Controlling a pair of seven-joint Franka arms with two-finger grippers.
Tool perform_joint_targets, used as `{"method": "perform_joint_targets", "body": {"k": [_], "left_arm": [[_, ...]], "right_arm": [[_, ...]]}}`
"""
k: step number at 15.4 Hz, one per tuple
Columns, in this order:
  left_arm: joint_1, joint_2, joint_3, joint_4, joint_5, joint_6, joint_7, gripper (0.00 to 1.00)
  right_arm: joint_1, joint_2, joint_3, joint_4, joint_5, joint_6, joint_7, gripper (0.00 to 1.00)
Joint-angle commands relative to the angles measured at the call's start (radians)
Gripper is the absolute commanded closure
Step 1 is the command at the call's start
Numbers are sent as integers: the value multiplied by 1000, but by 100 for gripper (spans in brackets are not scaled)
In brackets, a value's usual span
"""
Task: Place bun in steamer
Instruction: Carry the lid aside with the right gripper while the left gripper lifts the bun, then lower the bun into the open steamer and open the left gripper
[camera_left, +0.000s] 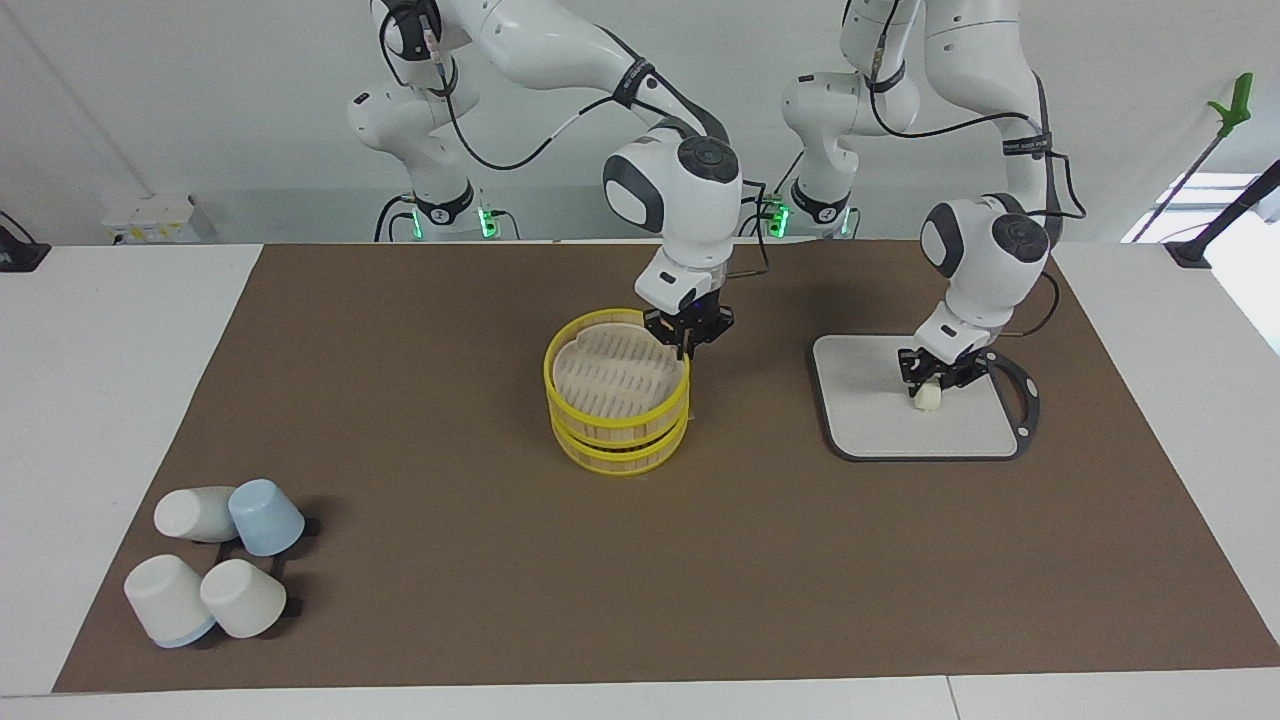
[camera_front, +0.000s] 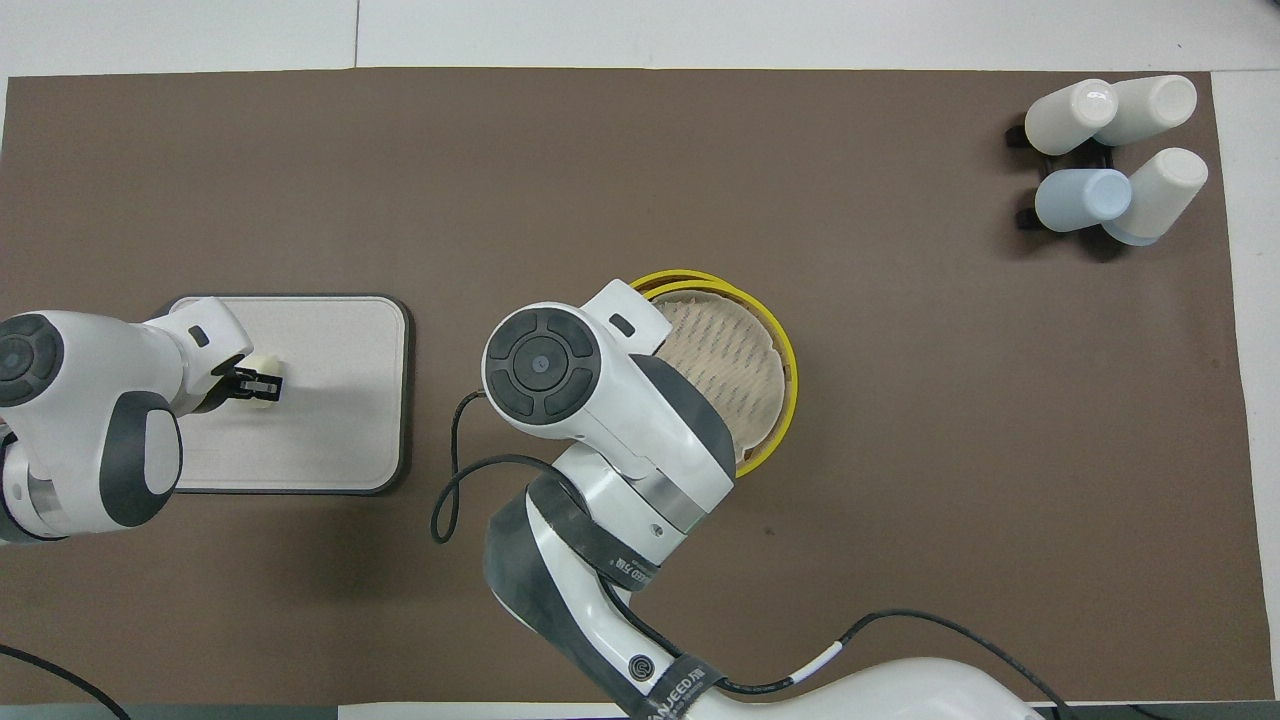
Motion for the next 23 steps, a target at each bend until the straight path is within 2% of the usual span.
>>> {"method": "perform_joint_targets", "body": {"k": [1,3,5,6,8,9,10,12,14,17,21,22,23], "left_arm": [[-17,-4,0,186,-47,-241,-31,65],[-72,26,1,363,-82,-425,-146,65],[-169,95,0,549,-90,-539,-371,65],[-230,123,0,617,-105,-556,-492,65],[-367,158,0,671,-113,-541,-708,65],[-423,174,1,682,-111,-515,-794,65],[-488,195,1,687,-110,-438,-874,65],[-612,212,1,632,-108,-318,-942,65],[-697,296,4,622,-99,-239,-1000,65],[-746,361,4,596,-97,-168,-1016,65],[-751,385,4,590,-97,-138,-1019,62],[-751,386,4,590,-97,-138,-1021,46],[-751,384,4,590,-97,-139,-1022,23]], "right_arm": [[-94,-10,8,142,19,-197,-140,100],[-190,-33,8,179,17,-341,-290,100],[-296,-85,2,178,17,-444,-496,100],[-352,-97,0,175,16,-498,-568,100],[-442,-102,-1,170,-3,-575,-683,100],[-459,-103,-4,156,-15,-584,-737,100],[-482,-115,-3,130,-29,-578,-772,100],[-513,-128,-3,98,-40,-566,-825,100],[-528,-131,-3,84,-40,-542,-846,100],[-528,-137,-3,76,-40,-541,-851,100],[-528,-136,-3,76,-40,-541,-851,100],[-528,-137,-3,76,-40,-541,-849,100],[-528,-137,-3,76,-40,-541,-849,100]]}}
